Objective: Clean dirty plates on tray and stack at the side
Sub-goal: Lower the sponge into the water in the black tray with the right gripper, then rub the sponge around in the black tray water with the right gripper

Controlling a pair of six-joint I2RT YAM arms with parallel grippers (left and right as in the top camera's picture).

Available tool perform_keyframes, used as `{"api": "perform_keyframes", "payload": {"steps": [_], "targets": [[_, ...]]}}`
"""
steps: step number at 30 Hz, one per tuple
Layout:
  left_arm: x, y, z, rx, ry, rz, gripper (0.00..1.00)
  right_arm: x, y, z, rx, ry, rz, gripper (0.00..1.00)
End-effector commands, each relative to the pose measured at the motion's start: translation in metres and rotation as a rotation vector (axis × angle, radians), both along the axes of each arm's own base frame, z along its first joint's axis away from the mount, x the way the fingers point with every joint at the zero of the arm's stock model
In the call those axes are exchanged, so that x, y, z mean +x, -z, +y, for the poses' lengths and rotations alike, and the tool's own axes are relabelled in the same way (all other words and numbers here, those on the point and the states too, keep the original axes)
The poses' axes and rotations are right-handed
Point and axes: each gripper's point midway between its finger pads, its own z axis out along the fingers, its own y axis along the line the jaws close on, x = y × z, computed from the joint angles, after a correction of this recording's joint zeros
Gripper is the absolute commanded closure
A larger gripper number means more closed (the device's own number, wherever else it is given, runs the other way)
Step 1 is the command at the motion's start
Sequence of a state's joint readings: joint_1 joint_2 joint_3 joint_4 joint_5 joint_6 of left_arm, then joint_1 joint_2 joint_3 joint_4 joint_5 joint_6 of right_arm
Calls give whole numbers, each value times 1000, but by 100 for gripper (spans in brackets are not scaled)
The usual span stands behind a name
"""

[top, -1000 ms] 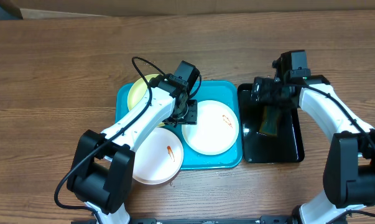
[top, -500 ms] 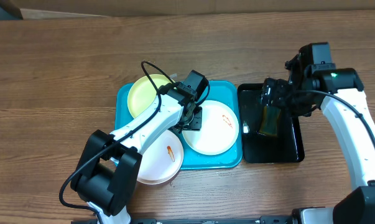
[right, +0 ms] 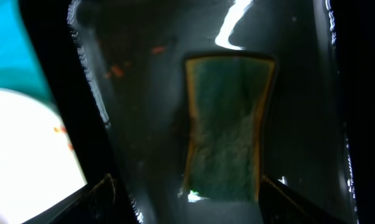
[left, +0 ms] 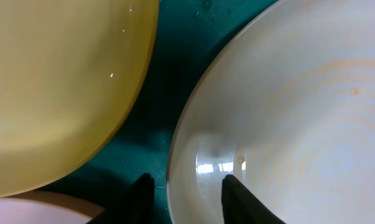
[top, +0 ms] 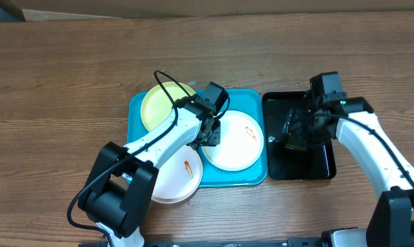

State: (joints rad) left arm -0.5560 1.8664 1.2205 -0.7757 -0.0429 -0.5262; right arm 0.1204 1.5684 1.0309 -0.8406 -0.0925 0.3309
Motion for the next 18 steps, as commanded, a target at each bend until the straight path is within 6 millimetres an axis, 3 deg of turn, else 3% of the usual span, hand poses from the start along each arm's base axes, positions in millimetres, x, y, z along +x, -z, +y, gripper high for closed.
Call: {"api": "perform_keyframes", "payload": {"steps": [1, 9, 11, 12, 13, 16, 18], "targets": [[0, 7, 4, 16, -24, 2, 65, -5, 19, -11, -55, 56, 2, 24], [1, 7, 3, 13, -23, -3, 63, -8, 46, -20, -92, 91, -44, 35], [0, 7, 2, 11, -22, -2, 63, -11, 50, -20, -93, 90, -37, 61], [0, 7, 2, 9, -21, -2, 63, -14, 52, -21, -93, 90, -28, 89], [0, 7, 2, 8, -22, -2, 64, -17, 53, -21, -94, 89, -17, 96], [0, 7, 2, 9, -21, -2, 64, -17, 48, -21, -104, 55, -6, 96], [0, 7, 2, 9, -21, -2, 61, -5, 36, -22, -108, 36, -34, 51]]}}
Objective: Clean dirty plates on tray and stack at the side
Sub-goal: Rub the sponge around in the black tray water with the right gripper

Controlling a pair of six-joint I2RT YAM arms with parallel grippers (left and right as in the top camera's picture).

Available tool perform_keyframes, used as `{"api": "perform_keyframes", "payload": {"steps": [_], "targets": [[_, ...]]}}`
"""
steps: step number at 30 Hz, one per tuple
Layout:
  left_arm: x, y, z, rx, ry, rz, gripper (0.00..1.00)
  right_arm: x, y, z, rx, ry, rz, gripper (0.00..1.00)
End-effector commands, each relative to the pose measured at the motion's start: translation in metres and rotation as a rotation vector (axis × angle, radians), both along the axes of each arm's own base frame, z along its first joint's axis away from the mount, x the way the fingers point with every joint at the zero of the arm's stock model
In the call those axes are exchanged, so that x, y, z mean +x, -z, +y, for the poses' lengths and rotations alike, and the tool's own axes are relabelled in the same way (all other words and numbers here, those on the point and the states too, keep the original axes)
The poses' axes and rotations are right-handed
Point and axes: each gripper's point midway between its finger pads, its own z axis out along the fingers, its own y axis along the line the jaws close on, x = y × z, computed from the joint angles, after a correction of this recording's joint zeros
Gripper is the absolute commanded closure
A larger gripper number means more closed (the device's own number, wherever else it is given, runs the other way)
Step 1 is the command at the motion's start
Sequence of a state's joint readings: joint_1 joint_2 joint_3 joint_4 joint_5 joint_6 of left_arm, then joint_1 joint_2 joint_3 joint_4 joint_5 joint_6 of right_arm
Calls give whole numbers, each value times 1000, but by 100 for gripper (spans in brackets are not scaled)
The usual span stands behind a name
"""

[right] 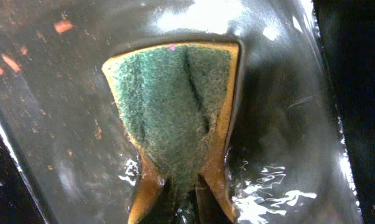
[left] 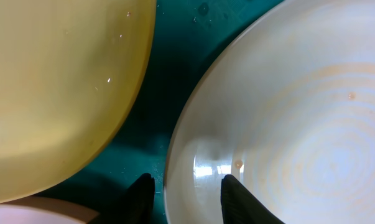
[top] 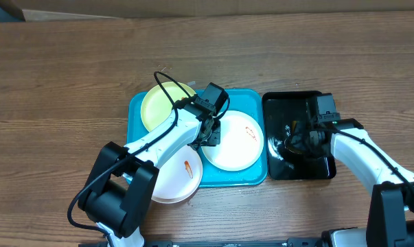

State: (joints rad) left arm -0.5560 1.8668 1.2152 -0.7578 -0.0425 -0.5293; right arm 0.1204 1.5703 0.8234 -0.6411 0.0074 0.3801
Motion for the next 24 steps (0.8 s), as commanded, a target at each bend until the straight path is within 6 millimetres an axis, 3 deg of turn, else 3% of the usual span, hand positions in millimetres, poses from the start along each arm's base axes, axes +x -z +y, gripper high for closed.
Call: {"api": "perform_keyframes", "payload": {"steps": [1, 2, 5, 11, 13, 16, 19, 21, 24], "targets": [[-2, 6, 3, 16, -18, 8, 61, 22, -22, -3, -20, -34, -52, 37], [-2, 6, 3, 16, -18, 9, 61, 28, -28, -2, -19, -32, -68, 32], [-2, 6, 3, 16, -19, 8, 61, 39, -39, -2, -20, -31, -102, 30], [-1, 6, 3, 16, -19, 6, 61, 30, -19, -4, -33, -28, -62, 32], [0, 6, 3, 14, -19, 2, 60, 27, -10, -5, -33, -28, -50, 36], [1, 6, 2, 12, -19, -1, 61, 23, 1, -3, -24, -24, -18, 48], [0, 6, 2, 14, -19, -1, 60, 24, 1, -1, -9, -28, -20, 57], [0, 7, 3, 18, -19, 1, 60, 24, 1, 2, 3, -31, -20, 46], [-1, 12, 4, 27, -20, 12, 60, 20, 2, 2, 3, -32, -4, 43]]}}
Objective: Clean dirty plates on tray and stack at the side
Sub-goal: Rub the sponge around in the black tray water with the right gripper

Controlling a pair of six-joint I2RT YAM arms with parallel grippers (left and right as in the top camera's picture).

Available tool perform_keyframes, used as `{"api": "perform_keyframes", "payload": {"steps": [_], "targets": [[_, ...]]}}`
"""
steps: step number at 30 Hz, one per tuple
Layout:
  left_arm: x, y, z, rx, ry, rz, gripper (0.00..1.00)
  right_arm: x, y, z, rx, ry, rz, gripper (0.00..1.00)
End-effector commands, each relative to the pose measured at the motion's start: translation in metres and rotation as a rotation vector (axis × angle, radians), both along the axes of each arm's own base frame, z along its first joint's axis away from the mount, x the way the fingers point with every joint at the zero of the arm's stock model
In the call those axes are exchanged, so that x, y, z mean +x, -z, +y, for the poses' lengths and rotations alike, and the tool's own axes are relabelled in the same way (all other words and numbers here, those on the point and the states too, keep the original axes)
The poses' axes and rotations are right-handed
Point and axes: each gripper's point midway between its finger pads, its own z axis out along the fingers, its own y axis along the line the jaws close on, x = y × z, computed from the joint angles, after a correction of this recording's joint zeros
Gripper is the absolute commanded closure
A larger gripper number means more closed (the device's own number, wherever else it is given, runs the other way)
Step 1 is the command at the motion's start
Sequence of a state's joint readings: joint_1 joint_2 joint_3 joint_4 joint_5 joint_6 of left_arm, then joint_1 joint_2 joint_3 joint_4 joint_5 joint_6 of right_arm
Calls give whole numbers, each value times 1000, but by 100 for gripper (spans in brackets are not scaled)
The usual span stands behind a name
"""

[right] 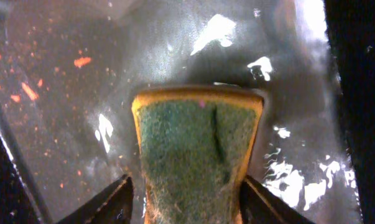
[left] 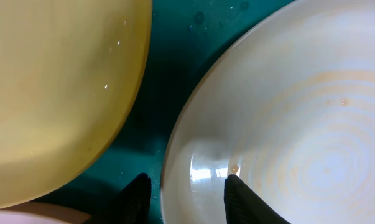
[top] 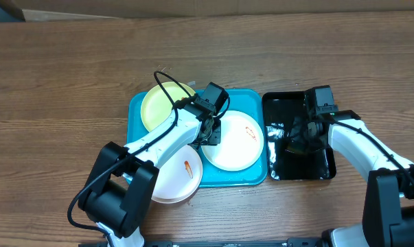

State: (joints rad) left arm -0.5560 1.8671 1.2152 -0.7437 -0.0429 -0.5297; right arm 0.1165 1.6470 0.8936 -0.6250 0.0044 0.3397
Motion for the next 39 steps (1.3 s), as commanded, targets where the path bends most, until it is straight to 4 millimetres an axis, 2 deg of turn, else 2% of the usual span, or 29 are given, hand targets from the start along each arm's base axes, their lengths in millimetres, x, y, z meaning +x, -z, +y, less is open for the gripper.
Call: {"api": "perform_keyframes", "payload": {"steps": [1, 4, 8, 10, 11, 12, 14, 15, 18, 19, 20, 21, 22, 26, 29, 33, 35, 39], "targets": [[-4, 13, 7, 37, -20, 27, 62, -2, 1, -1, 7, 4, 9, 44], [-5, 14, 7, 38, -19, 30, 67, -3, 1, -1, 4, 5, 13, 44], [-5, 15, 7, 40, -21, 33, 78, -4, 2, -1, 4, 5, 17, 62], [-4, 15, 7, 39, -20, 31, 82, -4, 2, -1, 4, 5, 14, 76], [-4, 15, 7, 39, -20, 31, 85, -3, 1, -1, 4, 5, 12, 77], [-4, 15, 7, 39, -20, 31, 86, -3, 1, -1, 4, 5, 12, 71], [-5, 15, 7, 41, -11, 33, 85, -4, 2, -1, 5, 5, 14, 46], [-5, 15, 7, 42, -5, 32, 83, -4, 2, -1, 4, 5, 16, 42], [-3, 15, 7, 41, 5, 27, 78, -3, 1, -1, 4, 5, 12, 41], [-3, 15, 6, 40, 5, 25, 78, -2, 1, -1, 4, 5, 6, 44], [-2, 15, 6, 39, 5, 23, 79, 0, 1, -1, 5, 5, -2, 59], [-2, 15, 6, 38, 5, 21, 82, 2, 0, -1, 7, 5, -12, 80], [-2, 15, 6, 37, 5, 20, 83, 4, 0, 0, 8, 5, -19, 96], [-1, 15, 6, 37, 5, 19, 90, 6, -5, 0, 7, 3, -22, 96], [-1, 15, 6, 37, 4, 19, 96, 10, -29, 1, 0, -30, -26, 96], [-1, 15, 6, 36, 5, 18, 96, 14, -62, 10, -24, -125, -52, 96], [-1, 15, 6, 38, 18, 17, 96, 13, -66, 13, -60, -190, -51, 96], [0, 15, 7, 48, 69, 15, 96, 10, -67, 2, -209, -202, -44, 96]]}}
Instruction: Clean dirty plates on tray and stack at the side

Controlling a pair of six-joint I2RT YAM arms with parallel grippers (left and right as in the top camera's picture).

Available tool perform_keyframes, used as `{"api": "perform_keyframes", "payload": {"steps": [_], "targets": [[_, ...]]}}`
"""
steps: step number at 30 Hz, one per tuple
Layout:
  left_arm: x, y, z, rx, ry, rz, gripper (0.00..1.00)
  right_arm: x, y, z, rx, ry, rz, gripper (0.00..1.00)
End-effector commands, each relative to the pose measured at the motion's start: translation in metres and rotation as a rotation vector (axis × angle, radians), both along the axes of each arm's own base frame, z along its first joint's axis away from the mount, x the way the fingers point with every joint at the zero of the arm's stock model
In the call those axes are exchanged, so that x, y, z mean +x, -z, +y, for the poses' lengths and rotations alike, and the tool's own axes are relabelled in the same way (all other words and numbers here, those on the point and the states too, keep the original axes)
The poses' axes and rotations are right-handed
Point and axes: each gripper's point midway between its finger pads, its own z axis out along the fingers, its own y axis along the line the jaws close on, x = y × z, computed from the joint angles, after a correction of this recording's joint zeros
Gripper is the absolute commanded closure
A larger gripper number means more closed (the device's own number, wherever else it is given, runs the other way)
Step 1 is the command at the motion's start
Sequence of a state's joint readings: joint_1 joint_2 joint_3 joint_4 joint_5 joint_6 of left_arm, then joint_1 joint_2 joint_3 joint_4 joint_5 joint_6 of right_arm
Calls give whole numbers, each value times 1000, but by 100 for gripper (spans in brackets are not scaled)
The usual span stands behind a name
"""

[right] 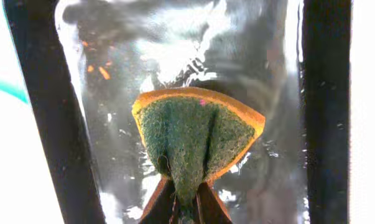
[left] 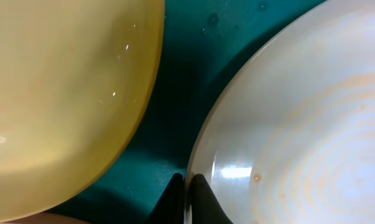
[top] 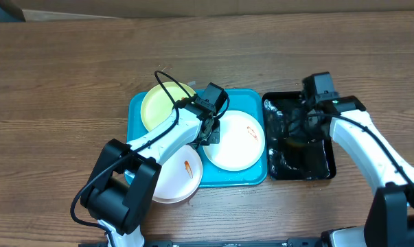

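On the teal tray lie a yellow plate, a white plate with a red smear, and a second smeared white plate overhanging the tray's front left corner. My left gripper is shut on the left rim of the white plate, beside the yellow plate. My right gripper is shut on a green-and-yellow sponge, which is folded by the squeeze and held over the water in the black tub.
The black tub stands right against the tray's right side; its water carries orange flecks. Bare wooden table surrounds tray and tub. The left arm reaches over the lower white plate.
My left gripper's fingers, then open astride the white plate's rim, are now shut on it. My right gripper, then open around the sponge, is now shut on it, folding it.
At first my right gripper hung open above the sponge lying in the tub, and the left stood open astride the white plate's rim. Then the right was shut on the sponge, then open around it. Now both are shut, on plate rim and sponge.
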State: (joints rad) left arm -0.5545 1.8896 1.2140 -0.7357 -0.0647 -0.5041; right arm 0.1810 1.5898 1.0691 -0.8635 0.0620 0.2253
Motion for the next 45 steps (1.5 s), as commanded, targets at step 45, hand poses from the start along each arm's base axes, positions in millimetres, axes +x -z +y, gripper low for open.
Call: {"api": "perform_keyframes", "payload": {"steps": [45], "targets": [[1, 7, 32, 66, -57, 36, 96, 23, -76, 103, 185, -247, -162, 96]]}}
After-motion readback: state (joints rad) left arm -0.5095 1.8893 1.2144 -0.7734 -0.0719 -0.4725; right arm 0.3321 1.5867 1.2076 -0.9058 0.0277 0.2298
